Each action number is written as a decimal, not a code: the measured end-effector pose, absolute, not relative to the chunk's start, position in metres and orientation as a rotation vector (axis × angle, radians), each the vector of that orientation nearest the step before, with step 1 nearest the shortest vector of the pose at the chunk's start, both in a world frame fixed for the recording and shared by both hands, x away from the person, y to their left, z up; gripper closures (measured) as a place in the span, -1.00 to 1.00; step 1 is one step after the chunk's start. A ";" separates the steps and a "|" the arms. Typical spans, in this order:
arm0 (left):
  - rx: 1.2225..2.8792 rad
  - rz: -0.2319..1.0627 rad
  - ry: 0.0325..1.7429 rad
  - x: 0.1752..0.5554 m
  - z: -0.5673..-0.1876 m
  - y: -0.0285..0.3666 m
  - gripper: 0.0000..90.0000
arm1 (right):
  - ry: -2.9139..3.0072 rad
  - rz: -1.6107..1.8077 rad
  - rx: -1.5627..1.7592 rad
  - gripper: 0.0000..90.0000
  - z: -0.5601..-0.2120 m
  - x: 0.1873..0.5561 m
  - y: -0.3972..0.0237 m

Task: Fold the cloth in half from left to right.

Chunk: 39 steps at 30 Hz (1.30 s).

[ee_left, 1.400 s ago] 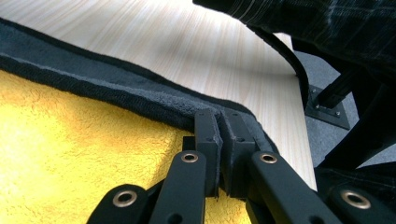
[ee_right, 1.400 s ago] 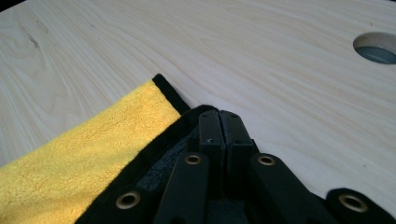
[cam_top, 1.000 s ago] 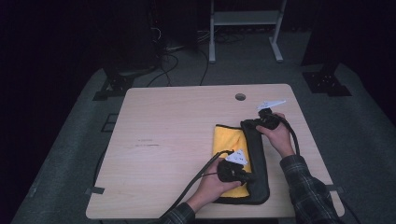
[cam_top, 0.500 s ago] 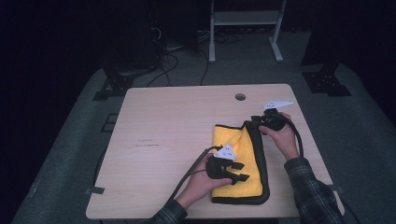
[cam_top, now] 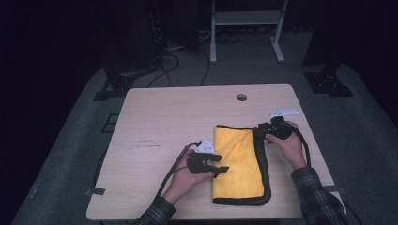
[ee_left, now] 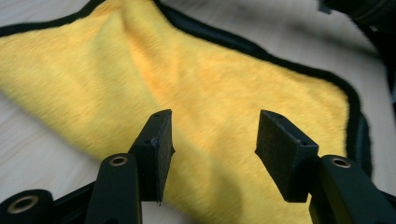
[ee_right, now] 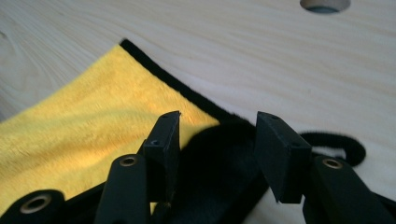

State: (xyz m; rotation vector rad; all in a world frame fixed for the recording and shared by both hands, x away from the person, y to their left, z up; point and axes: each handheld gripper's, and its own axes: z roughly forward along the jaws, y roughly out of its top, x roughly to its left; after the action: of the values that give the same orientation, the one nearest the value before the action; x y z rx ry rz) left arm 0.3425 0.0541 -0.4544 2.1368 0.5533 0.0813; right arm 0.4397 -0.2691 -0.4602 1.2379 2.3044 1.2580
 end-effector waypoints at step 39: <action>2.140 0.257 0.681 0.393 -0.450 0.067 -0.11 | 2.343 1.161 1.199 0.06 -0.451 0.379 -0.291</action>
State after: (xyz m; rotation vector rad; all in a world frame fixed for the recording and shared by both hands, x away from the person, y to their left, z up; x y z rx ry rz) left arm 0.3931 0.0666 -0.4502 2.1402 0.6809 0.2574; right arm 0.3794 -0.2907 -0.4514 1.1987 2.3432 1.1607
